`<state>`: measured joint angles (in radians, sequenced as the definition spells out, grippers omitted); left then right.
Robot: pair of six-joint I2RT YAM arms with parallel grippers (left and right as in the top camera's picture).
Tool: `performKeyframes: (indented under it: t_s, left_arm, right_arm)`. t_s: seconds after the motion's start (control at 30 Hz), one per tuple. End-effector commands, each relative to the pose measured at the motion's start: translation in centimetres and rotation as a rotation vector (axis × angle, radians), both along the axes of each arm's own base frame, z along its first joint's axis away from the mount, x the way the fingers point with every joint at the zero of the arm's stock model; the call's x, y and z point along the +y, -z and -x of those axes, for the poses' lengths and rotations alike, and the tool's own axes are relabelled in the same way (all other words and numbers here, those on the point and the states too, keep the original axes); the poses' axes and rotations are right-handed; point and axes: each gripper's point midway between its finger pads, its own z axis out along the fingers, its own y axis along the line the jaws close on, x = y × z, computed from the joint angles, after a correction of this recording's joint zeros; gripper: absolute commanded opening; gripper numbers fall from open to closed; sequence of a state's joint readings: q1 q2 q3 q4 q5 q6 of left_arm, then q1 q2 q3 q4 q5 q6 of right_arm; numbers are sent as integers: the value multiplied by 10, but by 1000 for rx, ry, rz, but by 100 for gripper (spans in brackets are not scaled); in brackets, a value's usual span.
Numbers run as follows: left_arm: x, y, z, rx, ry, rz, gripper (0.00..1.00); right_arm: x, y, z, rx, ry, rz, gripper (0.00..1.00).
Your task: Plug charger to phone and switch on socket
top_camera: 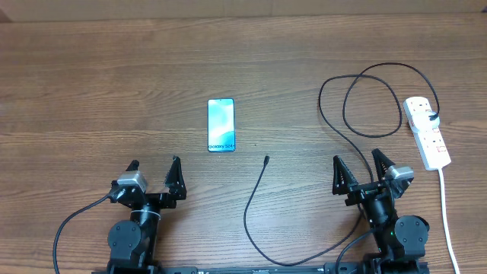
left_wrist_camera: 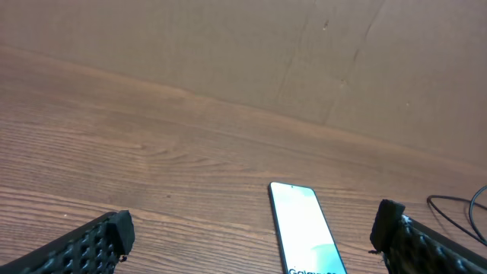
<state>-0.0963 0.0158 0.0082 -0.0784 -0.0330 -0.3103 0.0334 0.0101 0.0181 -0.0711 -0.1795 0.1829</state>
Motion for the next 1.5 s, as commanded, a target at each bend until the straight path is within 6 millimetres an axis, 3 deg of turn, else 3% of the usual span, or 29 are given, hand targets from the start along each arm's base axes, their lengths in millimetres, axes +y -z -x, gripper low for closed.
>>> performKeyframes:
  t_s: [0.0, 0.83, 1.0, 1.1, 1.33, 1.47]
  left_arm:
    - [0, -1, 0, -11, 4, -17, 99]
    - [4, -8, 0, -35, -20, -32, 99]
    - [-25, -40, 8, -99, 151, -42, 100]
    - [-23, -59, 18, -70, 150, -42, 100]
    - [-16, -127, 51, 43, 129, -62, 100]
    - [-16, -161, 54, 162, 135, -72, 100]
  right_arm:
    - [0, 2, 0, -2, -1, 1, 100]
    - [0, 2, 0, -2, -1, 1, 100]
    - [0, 2, 0, -2, -1, 1, 100]
    - [0, 2, 0, -2, -1, 1, 100]
    - [0, 2, 0, -2, -1, 1, 100]
    - [0, 2, 0, -2, -1, 1, 100]
